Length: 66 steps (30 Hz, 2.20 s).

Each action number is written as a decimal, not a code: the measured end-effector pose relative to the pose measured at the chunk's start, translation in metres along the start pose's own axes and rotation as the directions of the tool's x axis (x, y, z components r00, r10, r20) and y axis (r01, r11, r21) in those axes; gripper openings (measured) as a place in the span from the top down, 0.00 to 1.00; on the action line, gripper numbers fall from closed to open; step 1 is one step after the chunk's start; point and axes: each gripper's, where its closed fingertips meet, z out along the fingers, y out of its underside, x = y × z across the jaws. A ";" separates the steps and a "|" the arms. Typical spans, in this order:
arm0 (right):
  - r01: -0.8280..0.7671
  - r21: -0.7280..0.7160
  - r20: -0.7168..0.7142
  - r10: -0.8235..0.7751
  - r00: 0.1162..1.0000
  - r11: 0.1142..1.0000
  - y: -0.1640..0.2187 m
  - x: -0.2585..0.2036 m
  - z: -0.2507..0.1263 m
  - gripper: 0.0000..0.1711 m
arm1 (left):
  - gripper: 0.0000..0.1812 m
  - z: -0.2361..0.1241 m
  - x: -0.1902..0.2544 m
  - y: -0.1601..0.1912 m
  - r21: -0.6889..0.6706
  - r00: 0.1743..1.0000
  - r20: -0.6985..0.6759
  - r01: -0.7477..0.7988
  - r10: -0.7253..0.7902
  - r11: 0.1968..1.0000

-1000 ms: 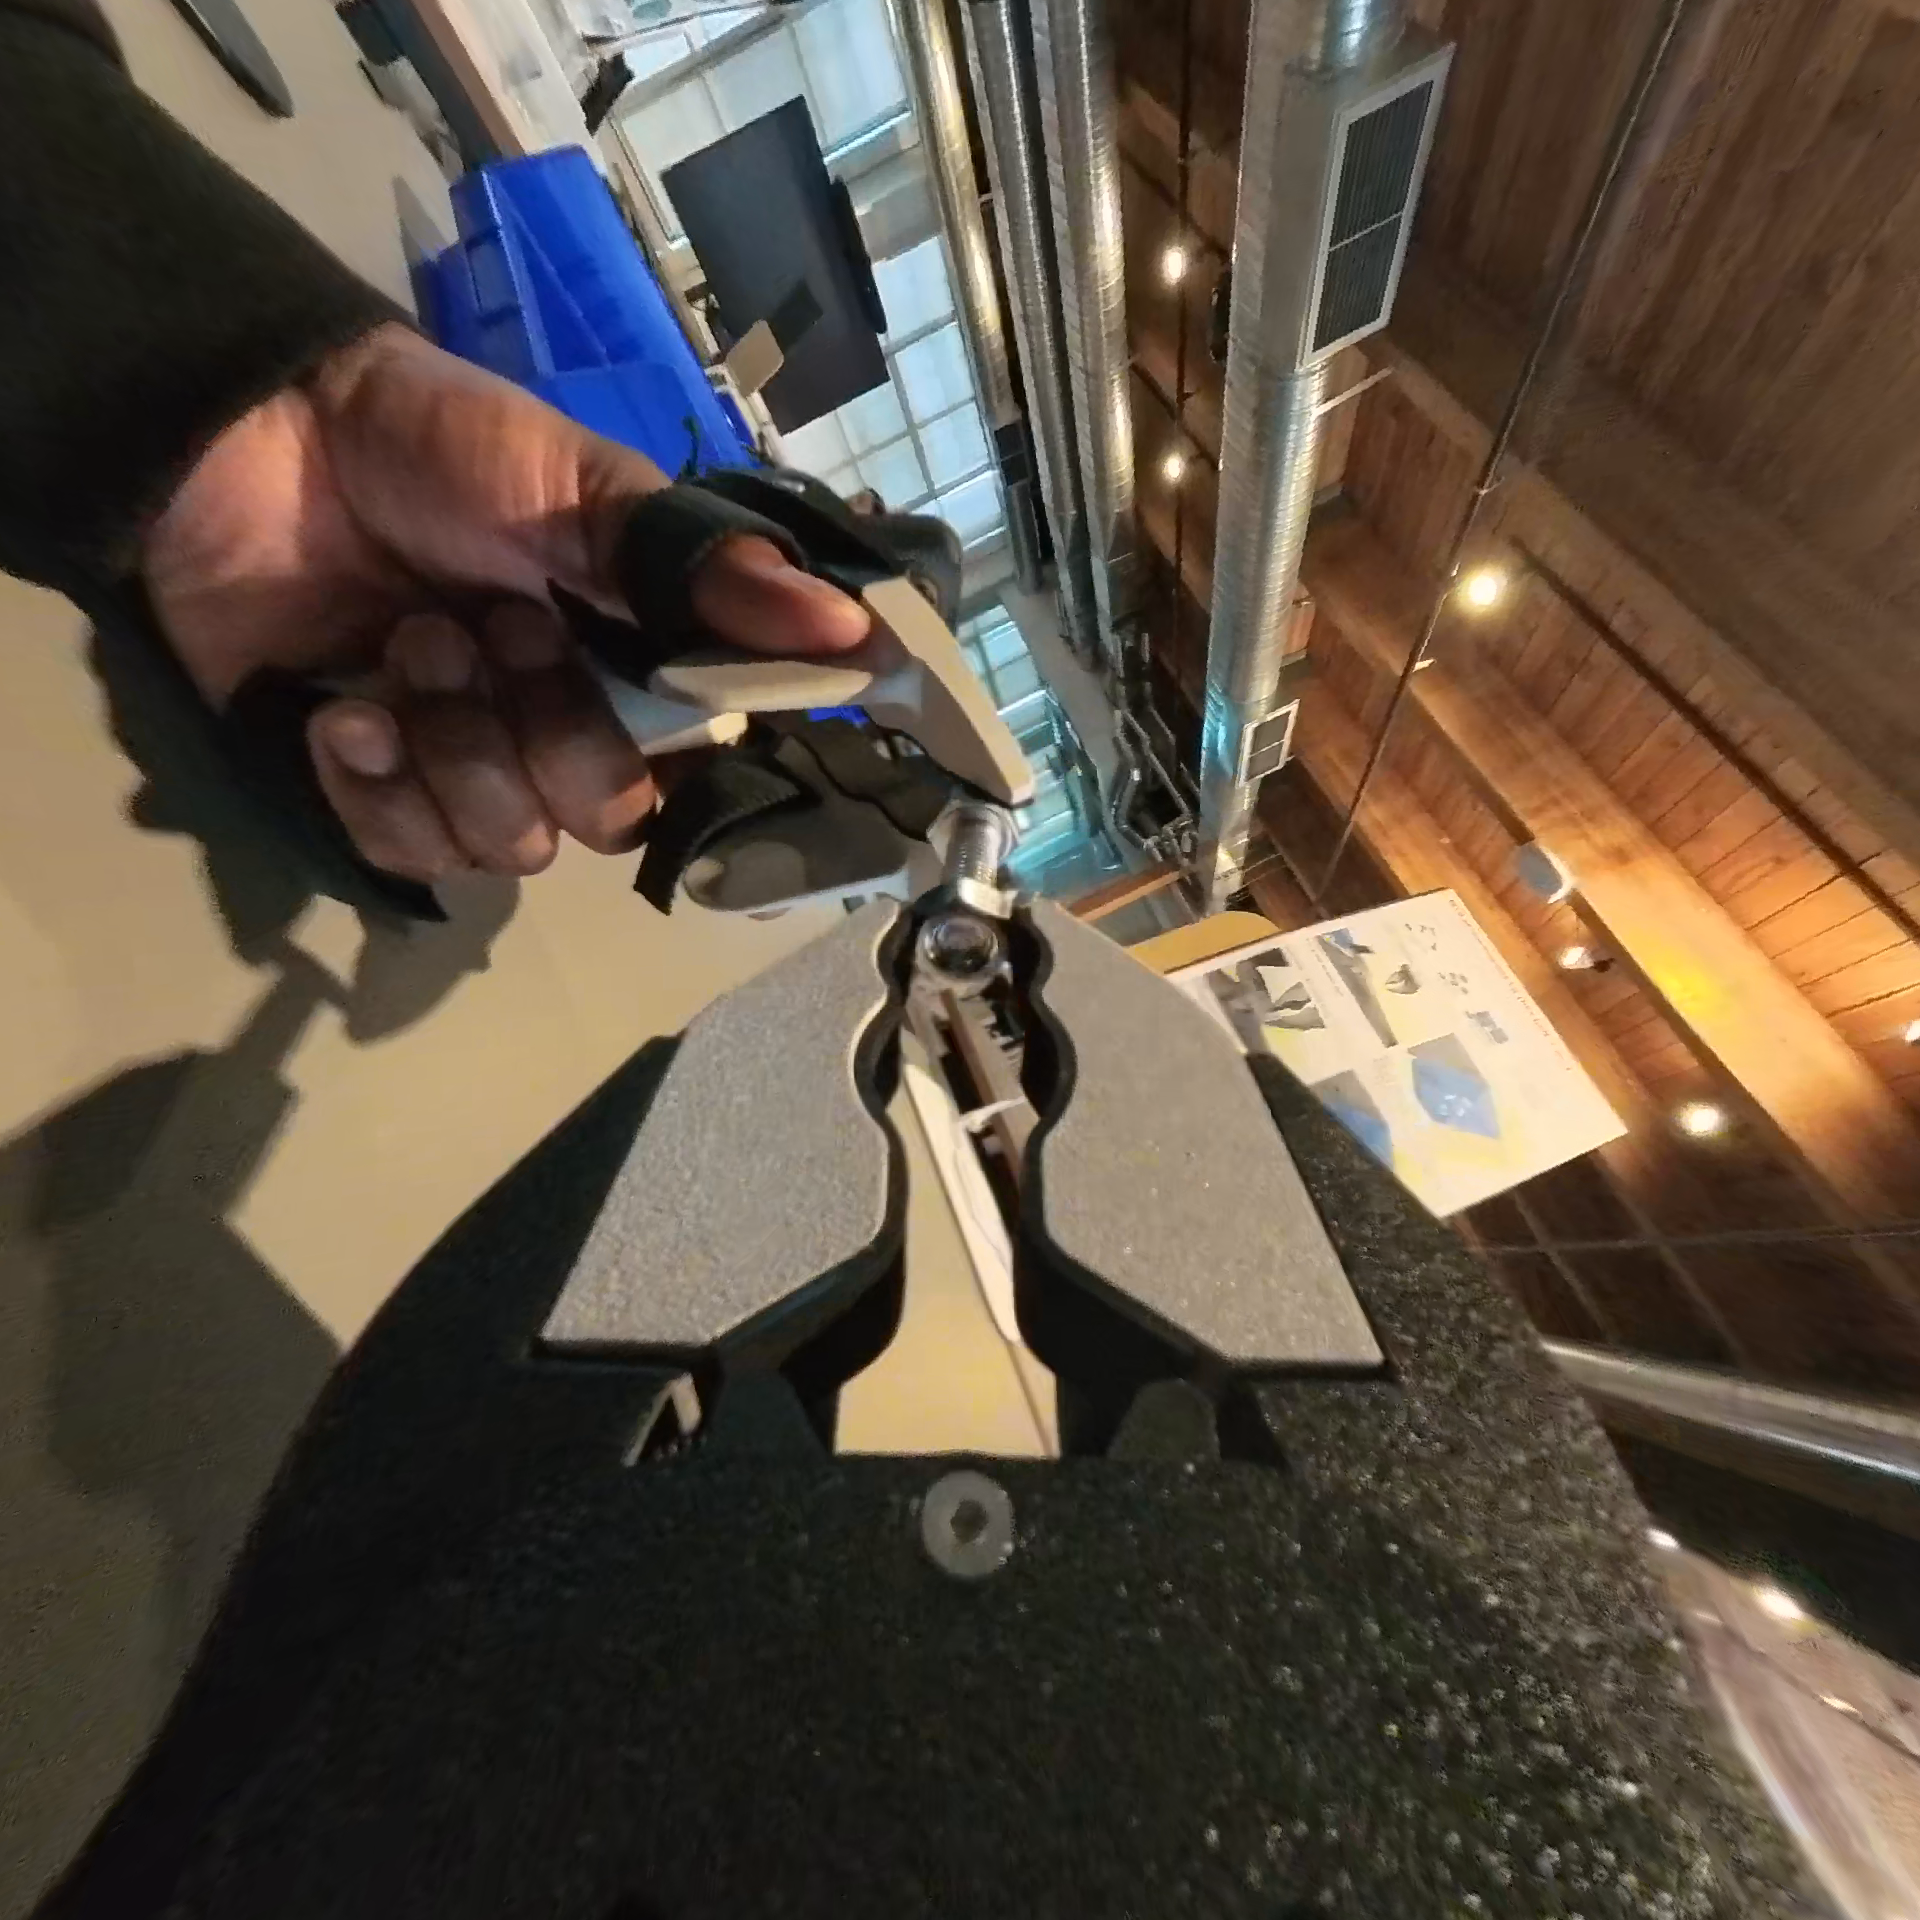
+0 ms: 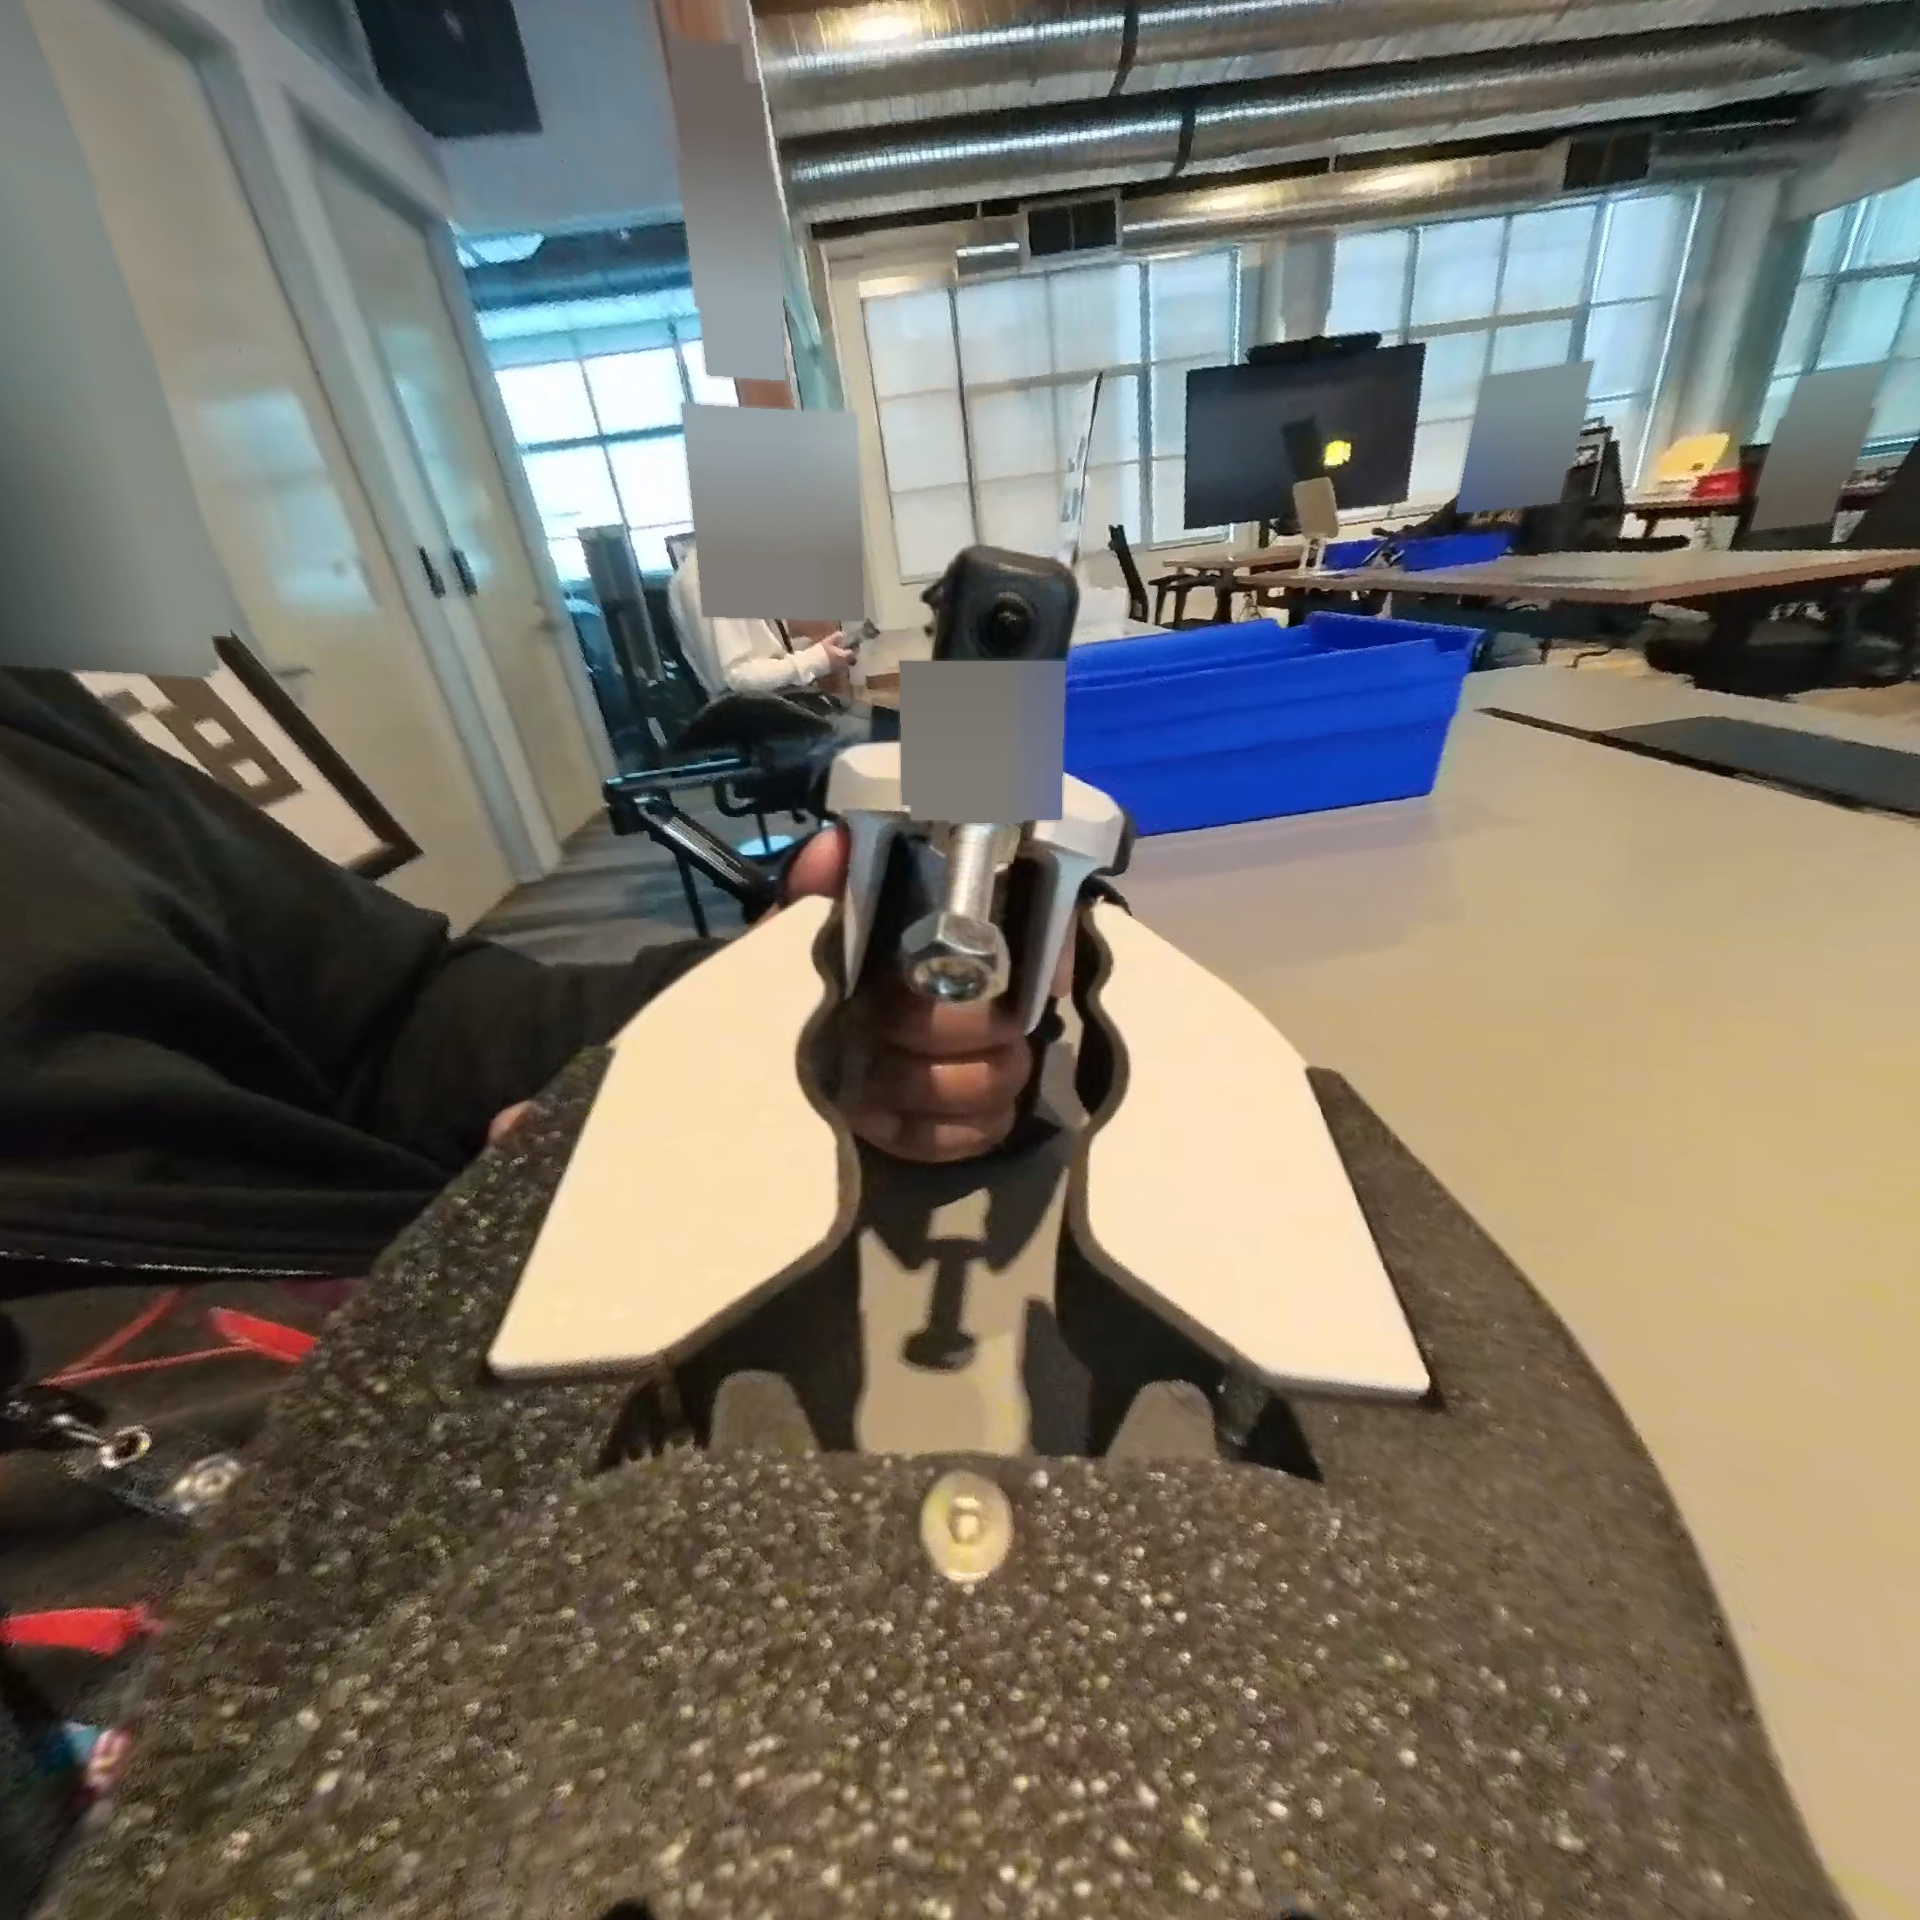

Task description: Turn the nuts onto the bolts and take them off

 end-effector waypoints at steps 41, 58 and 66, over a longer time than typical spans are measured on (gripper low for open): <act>0.756 -0.217 -0.296 -0.780 0.552 0.617 -0.007 -0.006 -0.002 0.85 | 0.91 -0.008 0.001 -0.009 0.055 0.990 -0.092 0.115 -0.109 0.992; 0.140 -0.007 -0.008 -0.140 0.990 0.990 0.002 -0.009 0.002 0.80 | 0.91 -0.007 0.005 -0.013 0.067 0.999 -0.036 -0.021 0.024 0.998; -0.198 0.067 0.180 0.183 0.967 0.978 -0.008 -0.013 -0.004 0.79 | 0.91 -0.003 0.010 -0.009 0.028 0.994 -0.021 -0.109 0.109 0.994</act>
